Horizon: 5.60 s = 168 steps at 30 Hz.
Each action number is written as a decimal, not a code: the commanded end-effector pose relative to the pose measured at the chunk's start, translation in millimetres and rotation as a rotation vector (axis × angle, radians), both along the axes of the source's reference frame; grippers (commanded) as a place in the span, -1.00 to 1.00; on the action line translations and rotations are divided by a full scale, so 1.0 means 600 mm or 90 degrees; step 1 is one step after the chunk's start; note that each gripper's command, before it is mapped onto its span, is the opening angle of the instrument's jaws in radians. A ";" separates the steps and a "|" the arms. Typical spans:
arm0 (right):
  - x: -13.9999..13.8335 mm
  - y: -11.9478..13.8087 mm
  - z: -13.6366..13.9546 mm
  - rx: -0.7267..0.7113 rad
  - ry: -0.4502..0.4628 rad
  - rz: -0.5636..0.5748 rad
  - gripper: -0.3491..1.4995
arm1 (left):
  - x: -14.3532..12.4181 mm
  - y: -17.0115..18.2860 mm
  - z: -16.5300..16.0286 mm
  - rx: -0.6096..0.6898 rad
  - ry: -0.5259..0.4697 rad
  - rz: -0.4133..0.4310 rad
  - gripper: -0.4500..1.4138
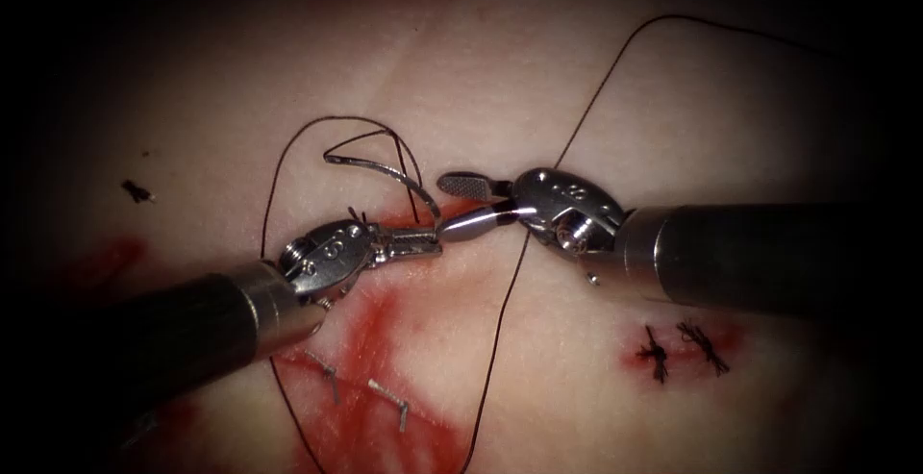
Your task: Wound Closure
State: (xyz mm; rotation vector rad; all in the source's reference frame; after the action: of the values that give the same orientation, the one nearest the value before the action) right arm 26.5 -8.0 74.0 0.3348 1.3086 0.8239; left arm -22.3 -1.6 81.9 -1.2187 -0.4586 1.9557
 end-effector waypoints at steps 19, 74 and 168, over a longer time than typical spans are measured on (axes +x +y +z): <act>0.0090 -0.0054 -0.0103 -0.276 -0.283 -0.024 0.44 | -0.0056 -0.0002 0.0013 -0.025 0.174 -0.126 -1.00; 0.0148 -0.0083 -0.0092 -0.409 -0.625 -0.029 -1.00 | -0.0080 -0.0013 0.0000 -0.134 0.242 -0.168 -0.33; 0.0045 0.0054 0.0065 -0.157 0.233 -0.133 -0.53 | -0.0008 0.0029 0.0032 0.337 -0.063 -0.022 -1.00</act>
State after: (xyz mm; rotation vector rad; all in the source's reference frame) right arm 28.4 -4.4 77.4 0.4325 1.6683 0.4269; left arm -22.2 -0.1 83.2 -0.9660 -0.9367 1.6029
